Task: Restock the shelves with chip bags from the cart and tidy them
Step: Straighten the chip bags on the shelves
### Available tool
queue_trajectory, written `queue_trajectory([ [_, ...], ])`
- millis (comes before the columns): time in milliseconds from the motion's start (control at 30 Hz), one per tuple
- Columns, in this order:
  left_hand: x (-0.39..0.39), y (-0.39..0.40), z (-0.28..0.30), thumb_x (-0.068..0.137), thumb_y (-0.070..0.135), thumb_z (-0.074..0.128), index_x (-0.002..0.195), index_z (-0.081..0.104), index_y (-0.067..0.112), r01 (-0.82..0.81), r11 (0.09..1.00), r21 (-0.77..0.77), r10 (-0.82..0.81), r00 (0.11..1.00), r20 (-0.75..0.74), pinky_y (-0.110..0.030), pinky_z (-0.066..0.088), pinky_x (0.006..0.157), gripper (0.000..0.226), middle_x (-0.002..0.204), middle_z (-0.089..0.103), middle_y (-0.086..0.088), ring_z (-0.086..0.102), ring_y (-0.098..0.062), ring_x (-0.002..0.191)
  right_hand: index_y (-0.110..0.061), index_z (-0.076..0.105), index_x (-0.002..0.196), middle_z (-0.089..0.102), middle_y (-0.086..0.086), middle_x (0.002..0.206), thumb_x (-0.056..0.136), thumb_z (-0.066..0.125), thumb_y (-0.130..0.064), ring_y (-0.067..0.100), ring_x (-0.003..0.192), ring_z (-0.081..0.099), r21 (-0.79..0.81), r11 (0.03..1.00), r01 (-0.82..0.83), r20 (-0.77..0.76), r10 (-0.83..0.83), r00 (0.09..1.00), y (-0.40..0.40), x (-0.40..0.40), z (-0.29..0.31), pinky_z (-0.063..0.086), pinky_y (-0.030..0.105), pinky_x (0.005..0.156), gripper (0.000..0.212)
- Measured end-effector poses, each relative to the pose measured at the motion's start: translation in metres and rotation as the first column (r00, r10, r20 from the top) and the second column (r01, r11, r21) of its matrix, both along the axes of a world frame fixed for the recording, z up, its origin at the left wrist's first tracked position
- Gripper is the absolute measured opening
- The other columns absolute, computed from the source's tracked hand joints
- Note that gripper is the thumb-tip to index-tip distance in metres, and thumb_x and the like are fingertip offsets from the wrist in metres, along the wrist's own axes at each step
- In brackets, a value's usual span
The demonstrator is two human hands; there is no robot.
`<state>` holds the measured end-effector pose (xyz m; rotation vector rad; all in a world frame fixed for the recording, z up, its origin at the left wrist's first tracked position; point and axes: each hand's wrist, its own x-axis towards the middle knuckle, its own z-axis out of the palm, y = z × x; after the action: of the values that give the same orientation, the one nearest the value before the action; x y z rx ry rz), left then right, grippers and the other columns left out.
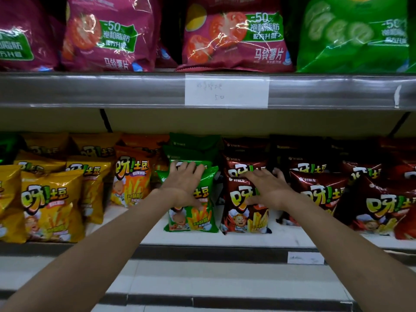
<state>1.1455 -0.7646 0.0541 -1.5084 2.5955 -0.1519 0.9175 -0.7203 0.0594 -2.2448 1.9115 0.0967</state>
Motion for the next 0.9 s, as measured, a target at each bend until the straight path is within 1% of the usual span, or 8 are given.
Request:
queue_trajectory([
  [167, -0.007, -0.003, -0.002, 0.066, 0.061, 0.076, 0.141, 0.022, 0.015, 0.003, 1.000, -0.007, -0.003, 0.997, -0.080, -0.046, 0.020, 0.108, 0.103, 0.133, 0.036, -0.005, 0.036, -0.025, 0.128, -0.029, 0.021, 0.150, 0.026, -0.001, 0.156, 0.088, 0.062, -0.046, 0.019, 0.146, 0.015, -0.013, 1.000, 0.006, -0.003, -0.006, 1.000, -0.003, -0.003, -0.002, -0.004, 0.050, 0.118, 0.076],
  [333, -0.003, -0.006, -0.007, 0.064, 0.066, 0.074, 0.137, 0.025, 0.018, 0.005, 1.000, -0.009, -0.006, 0.996, -0.092, -0.042, 0.022, 0.105, 0.101, 0.127, 0.038, -0.002, 0.038, -0.022, 0.123, -0.031, 0.018, 0.151, 0.023, -0.001, 0.156, 0.088, 0.062, -0.046, 0.018, 0.146, 0.013, -0.018, 1.000, 0.021, 0.006, -0.021, 1.000, -0.002, -0.005, -0.005, -0.005, 0.051, 0.118, 0.079],
  [467, -0.004, -0.008, -0.004, 0.061, 0.069, 0.074, 0.141, 0.021, 0.019, 0.016, 1.000, 0.009, -0.015, 0.997, -0.078, -0.046, 0.021, 0.108, 0.109, 0.132, 0.038, -0.003, 0.035, -0.023, 0.128, -0.029, 0.012, 0.152, 0.020, -0.001, 0.156, 0.084, 0.065, -0.050, 0.018, 0.146, 0.010, -0.030, 0.999, 0.036, 0.012, -0.036, 0.999, -0.002, -0.004, 0.000, -0.007, 0.051, 0.117, 0.089],
  [533, -0.004, -0.007, 0.000, 0.060, 0.071, 0.073, 0.143, 0.020, 0.020, 0.002, 1.000, 0.015, 0.000, 0.993, -0.116, -0.047, 0.019, 0.111, 0.111, 0.136, 0.038, -0.004, 0.033, -0.023, 0.131, -0.028, 0.010, 0.152, 0.020, -0.001, 0.154, 0.083, 0.066, -0.051, 0.018, 0.145, 0.010, -0.060, 0.997, 0.043, 0.039, -0.040, 0.998, 0.000, -0.002, 0.004, -0.008, 0.050, 0.117, 0.092],
  [633, -0.004, -0.002, 0.010, 0.060, 0.073, 0.071, 0.143, 0.022, 0.021, -0.020, 1.000, -0.013, 0.017, 0.985, -0.171, -0.048, 0.019, 0.112, 0.109, 0.138, 0.039, -0.004, 0.033, -0.024, 0.132, -0.027, 0.010, 0.153, 0.020, 0.000, 0.153, 0.085, 0.064, -0.050, 0.018, 0.145, 0.010, -0.099, 0.994, 0.047, 0.060, -0.041, 0.997, 0.006, 0.004, 0.012, -0.007, 0.049, 0.117, 0.090],
  [700, -0.004, 0.006, 0.014, 0.065, 0.073, 0.068, 0.142, 0.025, 0.021, -0.021, 0.999, -0.041, 0.012, 0.979, -0.205, -0.047, 0.019, 0.111, 0.102, 0.137, 0.038, -0.004, 0.031, -0.023, 0.131, -0.026, 0.011, 0.153, 0.020, -0.001, 0.152, 0.086, 0.062, -0.050, 0.018, 0.144, 0.011, -0.125, 0.991, 0.044, 0.070, -0.035, 0.997, 0.013, 0.009, 0.014, -0.005, 0.048, 0.117, 0.087],
  [767, -0.002, 0.016, 0.016, 0.073, 0.068, 0.064, 0.139, 0.029, 0.020, -0.013, 0.997, -0.079, -0.007, 0.968, -0.250, -0.046, 0.019, 0.111, 0.089, 0.134, 0.035, -0.005, 0.030, -0.023, 0.128, -0.024, 0.013, 0.152, 0.021, 0.000, 0.152, 0.088, 0.060, -0.049, 0.018, 0.143, 0.013, -0.151, 0.988, 0.034, 0.076, -0.022, 0.997, 0.021, 0.015, 0.016, -0.003, 0.048, 0.118, 0.084],
  [900, 0.008, 0.034, 0.016, 0.085, 0.054, 0.059, 0.129, 0.040, 0.016, 0.046, 0.987, -0.156, -0.097, 0.938, -0.332, -0.038, 0.030, 0.095, 0.061, 0.120, 0.041, -0.004, 0.038, -0.021, 0.114, -0.021, 0.018, 0.152, 0.022, 0.001, 0.153, 0.089, 0.058, -0.050, 0.019, 0.143, 0.015, -0.187, 0.982, 0.035, 0.080, -0.021, 0.997, 0.045, 0.028, 0.021, 0.003, 0.047, 0.118, 0.080],
])
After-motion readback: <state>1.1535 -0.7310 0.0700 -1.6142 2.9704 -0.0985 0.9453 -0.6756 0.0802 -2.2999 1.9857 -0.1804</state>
